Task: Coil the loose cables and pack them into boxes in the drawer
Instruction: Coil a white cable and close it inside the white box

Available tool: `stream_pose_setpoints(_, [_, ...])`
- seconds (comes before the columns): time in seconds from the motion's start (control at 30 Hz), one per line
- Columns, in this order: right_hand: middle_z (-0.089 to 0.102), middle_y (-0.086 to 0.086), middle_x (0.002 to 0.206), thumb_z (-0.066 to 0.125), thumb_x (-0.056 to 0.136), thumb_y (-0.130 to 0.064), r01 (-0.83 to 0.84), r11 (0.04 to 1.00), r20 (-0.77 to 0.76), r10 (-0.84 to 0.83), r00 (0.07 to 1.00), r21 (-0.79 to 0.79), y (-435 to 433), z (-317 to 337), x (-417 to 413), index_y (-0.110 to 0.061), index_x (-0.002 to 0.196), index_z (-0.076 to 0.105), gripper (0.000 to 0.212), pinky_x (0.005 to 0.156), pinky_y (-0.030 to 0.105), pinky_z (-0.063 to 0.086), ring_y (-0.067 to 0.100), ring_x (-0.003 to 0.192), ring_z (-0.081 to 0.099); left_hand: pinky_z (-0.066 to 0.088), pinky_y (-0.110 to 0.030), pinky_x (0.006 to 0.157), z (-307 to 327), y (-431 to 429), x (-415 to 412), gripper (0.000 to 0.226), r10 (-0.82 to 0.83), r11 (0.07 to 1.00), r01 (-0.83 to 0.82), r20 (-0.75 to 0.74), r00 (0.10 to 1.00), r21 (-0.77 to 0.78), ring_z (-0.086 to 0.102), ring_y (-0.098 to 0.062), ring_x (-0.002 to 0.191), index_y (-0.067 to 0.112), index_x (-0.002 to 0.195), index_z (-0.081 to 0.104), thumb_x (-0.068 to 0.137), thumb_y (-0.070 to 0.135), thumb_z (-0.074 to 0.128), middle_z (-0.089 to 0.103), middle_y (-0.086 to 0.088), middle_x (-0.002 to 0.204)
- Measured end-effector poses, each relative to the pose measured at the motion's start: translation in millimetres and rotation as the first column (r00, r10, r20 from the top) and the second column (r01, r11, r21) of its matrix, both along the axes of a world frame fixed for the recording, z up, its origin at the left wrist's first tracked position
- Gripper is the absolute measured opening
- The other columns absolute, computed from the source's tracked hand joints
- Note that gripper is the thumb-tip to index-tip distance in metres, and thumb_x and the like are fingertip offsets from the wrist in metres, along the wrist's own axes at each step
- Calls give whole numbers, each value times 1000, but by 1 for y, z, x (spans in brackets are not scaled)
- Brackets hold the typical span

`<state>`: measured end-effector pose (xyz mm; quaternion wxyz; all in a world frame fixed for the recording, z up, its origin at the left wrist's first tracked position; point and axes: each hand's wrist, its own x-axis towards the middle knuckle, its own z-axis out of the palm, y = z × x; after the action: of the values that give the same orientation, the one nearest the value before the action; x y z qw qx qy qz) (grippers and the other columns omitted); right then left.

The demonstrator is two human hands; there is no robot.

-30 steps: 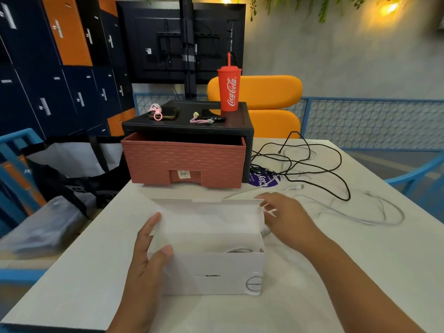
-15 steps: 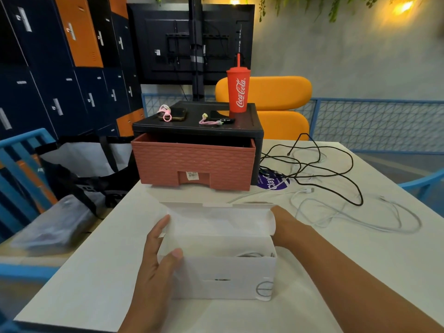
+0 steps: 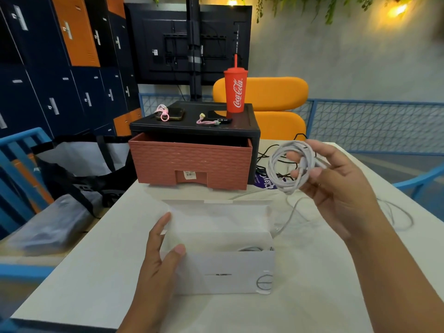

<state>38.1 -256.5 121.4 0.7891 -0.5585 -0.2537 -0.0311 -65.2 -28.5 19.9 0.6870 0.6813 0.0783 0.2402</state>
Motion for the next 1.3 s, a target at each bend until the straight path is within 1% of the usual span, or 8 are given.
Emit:
stream_pose_setpoints(0.2, [70, -8, 90, 63, 61, -1, -202, 945, 215, 260, 941, -257, 18, 10, -27, -29, 95, 73, 45, 72, 25, 55, 10, 79, 67, 32, -25, 101, -10, 6, 1, 68, -44, 996, 46, -22, 999, 79, 39, 17, 117, 56, 123, 38, 57, 55, 54, 39, 28, 133])
stream_pose_setpoints(0.33, [70, -2, 97, 61, 71, -2, -156, 842, 210, 302, 930, -517, 32, 7, -37, -35, 98, 71, 44, 73, 33, 55, 15, 80, 67, 34, -9, 90, -8, 5, 1, 57, -48, 995, 47, 4, 999, 84, 36, 30, 107, 53, 122, 37, 69, 37, 53, 35, 34, 130])
stream_pose_setpoints(0.5, [66, -8, 104, 62, 76, -4, -345, 745, 116, 489, 865, -570, 37, 12, -50, -30, 99, 72, 36, 72, 34, 49, 37, 86, 57, 30, 4, 84, -9, 6, 2, 58, -46, 994, 43, 29, 999, 104, 31, 35, 106, 52, 123, 34, 71, 32, 49, 32, 39, 127])
stream_pose_setpoints(0.57, [66, -6, 106, 57, 78, -1, -300, 694, 132, 496, 858, -655, 41, 13, -52, -27, 99, 70, 37, 76, 34, 49, 39, 92, 56, 27, 9, 81, -9, 6, 2, 59, -49, 993, 44, 42, 998, 105, 30, 36, 107, 52, 124, 33, 71, 31, 49, 31, 40, 127])
stream_pose_setpoints(0.77, [63, -10, 106, 53, 87, -2, 43, 499, 309, 464, 830, -865, 64, 2, -47, -22, 110, 68, 34, 90, 25, 45, 6, 100, 57, 29, 8, 81, -8, 5, 0, 60, -53, 993, 47, 58, 997, 110, 30, 36, 107, 52, 124, 33, 70, 31, 50, 31, 41, 127])
stream_pose_setpoints(1.07, [65, -1, 105, 55, 90, -13, 145, 422, 303, 336, 892, -895, 95, -36, -50, -22, 108, 69, 24, 89, 28, 44, 13, 97, 57, 33, 8, 70, -5, 2, -3, 59, -88, 995, 84, 91, 992, 48, 40, 37, 92, 43, 122, 35, 81, 9, 62, 46, 58, 97])
stream_pose_setpoints(1.23, [68, 3, 98, 50, 93, -27, 199, 326, 284, 240, 928, -924, 96, -38, -50, -16, 98, 69, 22, 82, 31, 45, 18, 93, 57, 32, 8, 73, -6, 5, -2, 60, -71, 997, 67, 77, 994, 45, 36, 36, 99, 47, 123, 35, 70, 26, 50, 38, 44, 120])
stream_pose_setpoints(1.3, [67, 3, 99, 46, 95, -30, 264, 299, 343, 252, 905, -917, 92, -42, -51, -17, 98, 67, 25, 83, 32, 45, 19, 94, 57, 32, 8, 75, -7, 6, -1, 60, -82, 995, 78, 75, 994, 61, 35, 35, 103, 49, 125, 34, 70, 28, 50, 40, 52, 116])
